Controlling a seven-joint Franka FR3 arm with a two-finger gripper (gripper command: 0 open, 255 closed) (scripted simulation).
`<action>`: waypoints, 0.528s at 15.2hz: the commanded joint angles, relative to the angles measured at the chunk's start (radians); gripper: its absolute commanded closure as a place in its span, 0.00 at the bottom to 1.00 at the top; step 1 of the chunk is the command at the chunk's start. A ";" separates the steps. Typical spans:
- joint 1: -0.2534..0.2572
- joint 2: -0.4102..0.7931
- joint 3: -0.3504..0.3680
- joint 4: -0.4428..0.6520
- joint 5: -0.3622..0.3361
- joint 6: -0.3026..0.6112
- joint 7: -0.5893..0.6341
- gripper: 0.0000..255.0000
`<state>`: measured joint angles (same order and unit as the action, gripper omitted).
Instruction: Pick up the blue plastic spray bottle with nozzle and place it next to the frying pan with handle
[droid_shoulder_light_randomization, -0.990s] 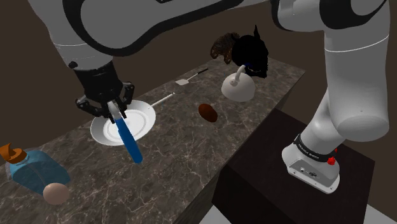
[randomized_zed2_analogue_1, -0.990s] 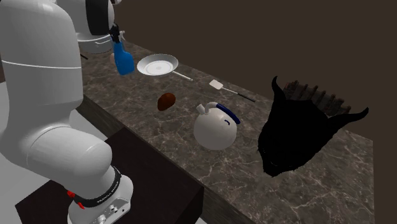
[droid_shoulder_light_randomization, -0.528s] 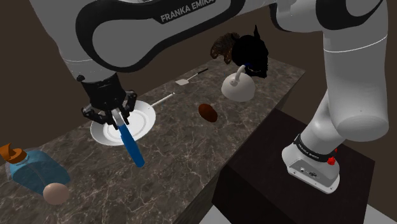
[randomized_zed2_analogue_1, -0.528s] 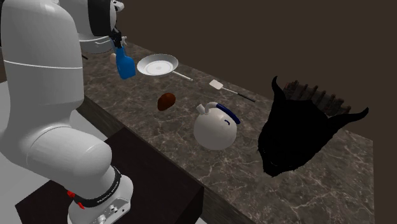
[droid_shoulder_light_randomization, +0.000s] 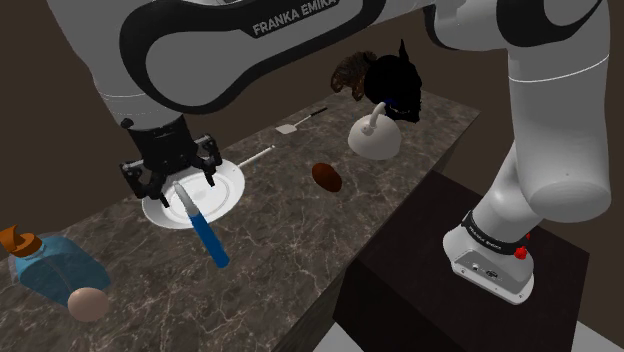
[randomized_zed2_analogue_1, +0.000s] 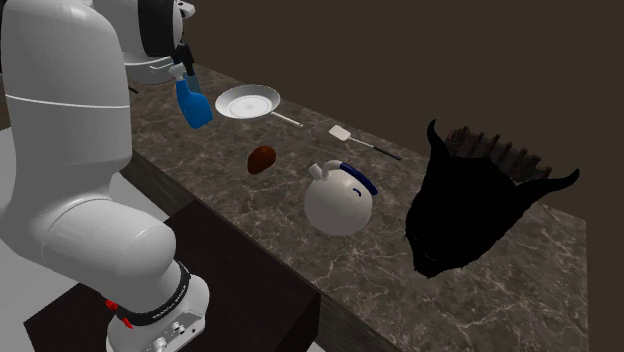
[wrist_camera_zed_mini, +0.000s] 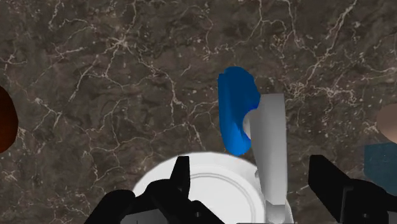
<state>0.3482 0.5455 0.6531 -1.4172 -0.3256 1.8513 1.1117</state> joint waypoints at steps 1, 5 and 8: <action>0.000 0.000 0.000 0.000 0.000 0.000 0.000 0.00; 0.007 -0.009 0.005 0.056 0.008 -0.062 -0.008 0.00; 0.017 -0.012 0.008 0.114 0.012 -0.120 -0.014 0.00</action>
<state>0.3627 0.5332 0.6607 -1.3179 -0.3141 1.7465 1.0994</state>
